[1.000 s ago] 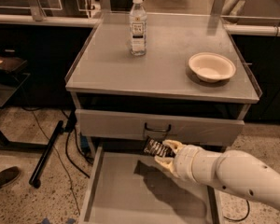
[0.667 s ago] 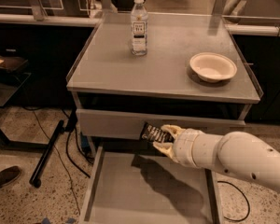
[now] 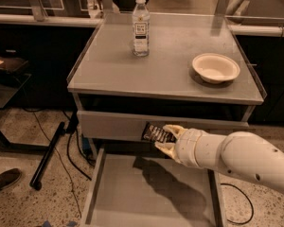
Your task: Pick rxbar chocolate from middle drawer and place on counter
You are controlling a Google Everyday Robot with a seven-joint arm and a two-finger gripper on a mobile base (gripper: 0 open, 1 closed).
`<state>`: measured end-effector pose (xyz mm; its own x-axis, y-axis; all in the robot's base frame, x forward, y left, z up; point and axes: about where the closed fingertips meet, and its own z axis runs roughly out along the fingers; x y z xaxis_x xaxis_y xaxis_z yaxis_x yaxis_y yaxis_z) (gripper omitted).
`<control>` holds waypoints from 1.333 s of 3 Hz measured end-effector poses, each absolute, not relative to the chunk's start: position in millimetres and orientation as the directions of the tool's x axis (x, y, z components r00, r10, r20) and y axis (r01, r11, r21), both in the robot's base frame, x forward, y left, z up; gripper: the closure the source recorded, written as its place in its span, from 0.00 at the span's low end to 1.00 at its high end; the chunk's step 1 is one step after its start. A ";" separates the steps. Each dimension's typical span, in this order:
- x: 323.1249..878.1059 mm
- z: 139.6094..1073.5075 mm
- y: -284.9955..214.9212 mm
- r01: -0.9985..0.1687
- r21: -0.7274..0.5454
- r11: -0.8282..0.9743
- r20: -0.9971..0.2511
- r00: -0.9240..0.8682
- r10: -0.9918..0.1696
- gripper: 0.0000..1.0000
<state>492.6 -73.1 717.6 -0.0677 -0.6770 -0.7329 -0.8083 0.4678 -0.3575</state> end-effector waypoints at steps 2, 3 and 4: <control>521.2 786.2 -73.3 -0.766 -0.473 0.435 -0.713 0.042 -0.700 1.00; 531.7 878.1 -76.9 -0.716 -0.603 0.351 -0.625 0.150 -0.766 1.00; 535.8 865.0 -73.7 -0.728 -0.581 0.365 -0.640 0.132 -0.757 1.00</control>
Offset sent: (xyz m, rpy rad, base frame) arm 0.0553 -0.0055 0.1358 -0.0666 -0.2426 0.0514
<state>535.8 -73.7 865.0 0.1319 -0.7570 -0.6400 -0.7276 0.3645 -0.5811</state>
